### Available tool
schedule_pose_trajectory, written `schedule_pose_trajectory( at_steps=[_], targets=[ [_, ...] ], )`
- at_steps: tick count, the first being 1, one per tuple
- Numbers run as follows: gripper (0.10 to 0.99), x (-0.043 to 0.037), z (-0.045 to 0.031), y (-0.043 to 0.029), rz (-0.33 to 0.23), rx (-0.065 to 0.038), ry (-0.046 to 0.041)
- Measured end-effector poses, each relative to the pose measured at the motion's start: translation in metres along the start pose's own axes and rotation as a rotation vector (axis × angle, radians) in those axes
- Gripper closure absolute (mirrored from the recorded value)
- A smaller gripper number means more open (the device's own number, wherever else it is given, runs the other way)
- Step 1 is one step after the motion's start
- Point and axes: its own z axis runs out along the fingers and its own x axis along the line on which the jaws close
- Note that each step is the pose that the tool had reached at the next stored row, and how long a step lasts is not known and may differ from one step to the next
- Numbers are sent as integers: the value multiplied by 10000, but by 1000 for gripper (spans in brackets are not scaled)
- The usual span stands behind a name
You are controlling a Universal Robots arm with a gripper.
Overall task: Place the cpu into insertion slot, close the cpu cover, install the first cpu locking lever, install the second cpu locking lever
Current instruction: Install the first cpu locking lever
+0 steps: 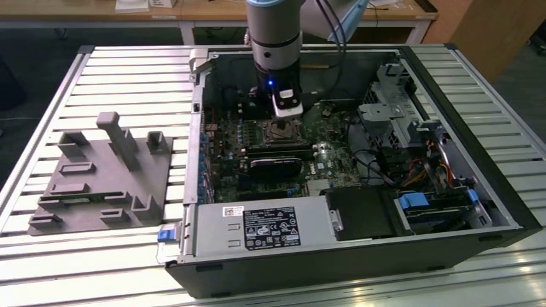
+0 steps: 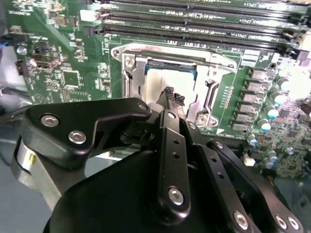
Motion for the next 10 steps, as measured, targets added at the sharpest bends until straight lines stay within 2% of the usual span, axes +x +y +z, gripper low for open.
schedule_pose_trajectory(
  at_steps=[4,10],
  targets=[
    [980,-7,-71,8,-161,-15,20],
    [980,-7,-71,9,-1017,-71,120]
  ],
)
